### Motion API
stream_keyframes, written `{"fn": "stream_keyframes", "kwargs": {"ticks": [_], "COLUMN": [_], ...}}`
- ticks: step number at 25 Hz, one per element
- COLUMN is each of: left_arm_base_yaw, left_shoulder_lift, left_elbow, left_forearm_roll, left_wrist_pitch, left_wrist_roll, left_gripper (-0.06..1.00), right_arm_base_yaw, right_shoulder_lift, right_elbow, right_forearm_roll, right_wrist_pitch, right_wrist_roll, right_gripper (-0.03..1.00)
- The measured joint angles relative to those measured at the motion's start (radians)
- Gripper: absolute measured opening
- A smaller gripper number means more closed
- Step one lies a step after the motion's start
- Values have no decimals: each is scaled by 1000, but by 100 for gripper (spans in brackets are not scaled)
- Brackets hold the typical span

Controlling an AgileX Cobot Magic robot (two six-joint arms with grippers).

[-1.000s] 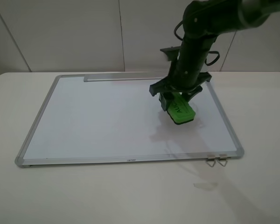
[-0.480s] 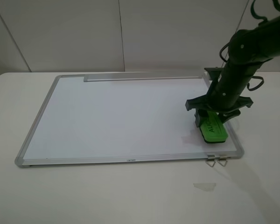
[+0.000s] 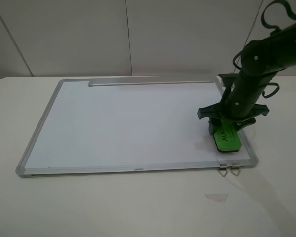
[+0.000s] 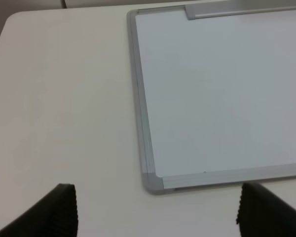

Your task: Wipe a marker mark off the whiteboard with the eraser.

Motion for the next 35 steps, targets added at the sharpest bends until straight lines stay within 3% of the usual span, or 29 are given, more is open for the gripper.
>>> {"fn": "stream_keyframes", "kwargs": {"ticks": [8, 12, 17, 21, 29, 35], "left_arm_base_yaw": [0, 0, 0, 0, 0, 0], "left_shoulder_lift": [0, 0, 0, 0, 0, 0], "left_elbow": [0, 0, 0, 0, 0, 0], "left_forearm_roll": [0, 0, 0, 0, 0, 0], "left_wrist_pitch": [0, 0, 0, 0, 0, 0], "left_wrist_roll": [0, 0, 0, 0, 0, 0], "left_gripper": [68, 68, 68, 68, 68, 68], "right_arm_base_yaw": [0, 0, 0, 0, -9, -155], "right_shoulder_lift": [8, 8, -28, -116, -295, -381], "right_elbow": [3, 3, 1, -16, -16, -16], "right_forearm_roll": [-19, -11, -5, -1, -5, 34], "right_wrist_pitch": [17, 69, 126, 202, 454, 529], "right_wrist_roll": [22, 9, -1, -2, -88, -169], "right_gripper": [59, 77, 82, 82, 82, 82]}}
